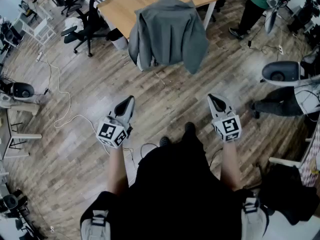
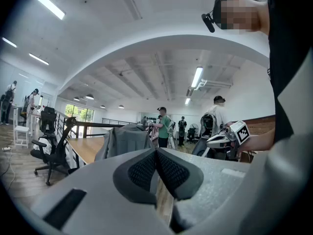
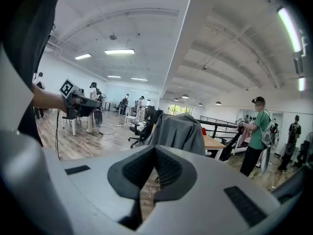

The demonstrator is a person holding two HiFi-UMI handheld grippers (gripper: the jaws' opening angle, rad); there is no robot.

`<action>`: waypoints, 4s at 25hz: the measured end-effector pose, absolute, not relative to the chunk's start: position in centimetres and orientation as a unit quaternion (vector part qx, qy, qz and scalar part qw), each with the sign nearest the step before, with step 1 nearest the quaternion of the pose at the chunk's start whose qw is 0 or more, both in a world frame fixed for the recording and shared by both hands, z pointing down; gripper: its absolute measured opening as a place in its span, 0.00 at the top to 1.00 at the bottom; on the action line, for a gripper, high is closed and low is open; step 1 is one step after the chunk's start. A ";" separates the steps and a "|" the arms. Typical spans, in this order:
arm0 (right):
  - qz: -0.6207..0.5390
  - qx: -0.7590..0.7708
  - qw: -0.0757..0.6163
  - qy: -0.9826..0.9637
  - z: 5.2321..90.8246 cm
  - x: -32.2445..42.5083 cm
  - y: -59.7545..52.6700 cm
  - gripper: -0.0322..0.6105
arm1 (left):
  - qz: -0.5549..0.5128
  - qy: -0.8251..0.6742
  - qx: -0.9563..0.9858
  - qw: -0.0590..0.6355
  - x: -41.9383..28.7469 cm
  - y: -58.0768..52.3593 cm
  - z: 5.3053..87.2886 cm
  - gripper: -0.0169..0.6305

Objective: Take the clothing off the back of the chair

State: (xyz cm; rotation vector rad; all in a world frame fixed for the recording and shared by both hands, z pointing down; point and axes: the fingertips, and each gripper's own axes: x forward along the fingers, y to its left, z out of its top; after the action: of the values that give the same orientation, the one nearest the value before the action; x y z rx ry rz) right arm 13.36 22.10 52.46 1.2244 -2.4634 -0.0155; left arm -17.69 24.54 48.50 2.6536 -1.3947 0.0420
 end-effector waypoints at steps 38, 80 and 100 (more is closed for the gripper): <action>0.008 0.469 0.191 -0.862 52.6 15.5 15.9 0.95 | 0.037 -0.448 0.891 0.065 -16.9 17.3 47.7 0.97; -0.006 0.398 0.183 -0.899 53.7 18.7 -9.9 0.95 | 0.037 -0.550 0.833 0.049 -14.3 -1.0 46.3 0.97; -0.023 0.385 0.174 -0.906 53.2 20.0 -14.0 0.95 | 0.025 -0.575 0.817 0.045 -13.6 -3.9 45.9 0.97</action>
State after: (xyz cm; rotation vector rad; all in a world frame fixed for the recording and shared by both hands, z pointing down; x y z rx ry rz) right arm 20.01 -14.02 53.24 1.0916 -2.5696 -0.0643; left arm -13.58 -3.94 45.94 2.4948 -1.7557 0.0774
